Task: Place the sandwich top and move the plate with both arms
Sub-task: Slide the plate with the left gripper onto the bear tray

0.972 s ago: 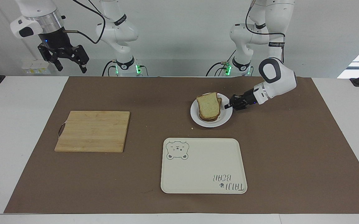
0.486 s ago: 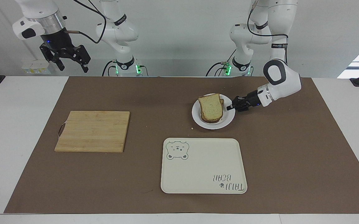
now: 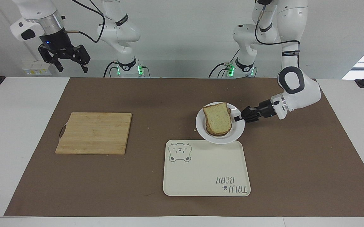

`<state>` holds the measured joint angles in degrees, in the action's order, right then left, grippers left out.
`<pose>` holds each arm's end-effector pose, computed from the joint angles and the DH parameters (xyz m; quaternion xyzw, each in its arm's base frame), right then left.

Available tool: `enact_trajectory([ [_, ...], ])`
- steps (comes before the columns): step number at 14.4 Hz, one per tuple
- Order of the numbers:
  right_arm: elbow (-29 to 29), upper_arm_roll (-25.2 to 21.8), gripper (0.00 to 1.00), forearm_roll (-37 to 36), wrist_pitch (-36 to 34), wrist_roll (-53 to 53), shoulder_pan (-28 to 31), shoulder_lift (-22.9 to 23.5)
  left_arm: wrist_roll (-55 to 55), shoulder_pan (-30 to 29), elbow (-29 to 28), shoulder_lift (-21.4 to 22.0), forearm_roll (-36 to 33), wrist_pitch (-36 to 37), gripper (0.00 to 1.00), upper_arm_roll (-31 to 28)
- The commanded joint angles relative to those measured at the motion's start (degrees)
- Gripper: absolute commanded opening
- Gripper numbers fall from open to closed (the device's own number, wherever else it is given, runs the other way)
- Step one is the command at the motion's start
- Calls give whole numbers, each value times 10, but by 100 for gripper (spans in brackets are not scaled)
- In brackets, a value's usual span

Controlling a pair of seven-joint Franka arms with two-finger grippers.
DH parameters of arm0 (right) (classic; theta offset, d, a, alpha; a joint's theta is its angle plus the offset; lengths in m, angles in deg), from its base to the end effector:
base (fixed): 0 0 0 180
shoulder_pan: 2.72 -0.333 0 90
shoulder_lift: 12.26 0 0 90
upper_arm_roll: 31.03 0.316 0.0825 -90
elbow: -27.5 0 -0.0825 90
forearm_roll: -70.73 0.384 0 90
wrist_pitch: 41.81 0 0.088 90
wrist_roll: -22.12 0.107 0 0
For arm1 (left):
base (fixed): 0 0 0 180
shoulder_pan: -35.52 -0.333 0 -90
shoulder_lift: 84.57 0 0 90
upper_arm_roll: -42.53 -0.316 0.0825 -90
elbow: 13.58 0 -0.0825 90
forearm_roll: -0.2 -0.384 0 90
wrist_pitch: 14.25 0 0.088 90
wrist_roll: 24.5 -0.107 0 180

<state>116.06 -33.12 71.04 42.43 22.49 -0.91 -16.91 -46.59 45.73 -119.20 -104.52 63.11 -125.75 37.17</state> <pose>0.5171 -0.0356 0.6709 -0.9993 0.0369 -0.0030 0.0041 0.6184 -0.1167 0.3492 0.8889 0.0423 -0.0333 0.4549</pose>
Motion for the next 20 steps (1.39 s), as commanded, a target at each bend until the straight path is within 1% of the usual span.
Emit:
enact_trajectory([
  [1,4,4,100,-8,-6,-14,9,-7,8,-10,87,-71,10,17,0,7],
  [3,5,6,100,-9,-6,-13,7,-7,8,-10,118,-111,9,4,0,7],
  [7,5,8,100,0,-6,-14,3,-7,8,-10,141,-146,8,-20,0,12],
  [8,5,9,100,0,-6,-14,3,-7,8,-9,146,-149,8,-37,0,23],
  [9,5,9,100,0,-6,-14,2,-7,12,-8,159,-153,10,-51,0,33],
  [10,4,9,100,0,-6,-14,3,-7,27,-9,184,-169,12,-57,0,40],
  [11,4,9,100,0,-6,-14,3,-7,47,-3,195,-176,12,-58,0,40],
  [14,5,9,100,0,-6,-14,3,-7,51,16,195,-178,5,-82,0,39],
  [16,4,9,100,0,-6,-14,3,-7,50,39,193,-185,-2,-121,0,39],
  [19,5,9,100,0,-6,-14,3,-7,51,39,192,-184,-19,-122,0,39],
  [20,5,9,100,0,-6,-14,3,-7,53,39,191,-184,-27,-124,42,38],
])
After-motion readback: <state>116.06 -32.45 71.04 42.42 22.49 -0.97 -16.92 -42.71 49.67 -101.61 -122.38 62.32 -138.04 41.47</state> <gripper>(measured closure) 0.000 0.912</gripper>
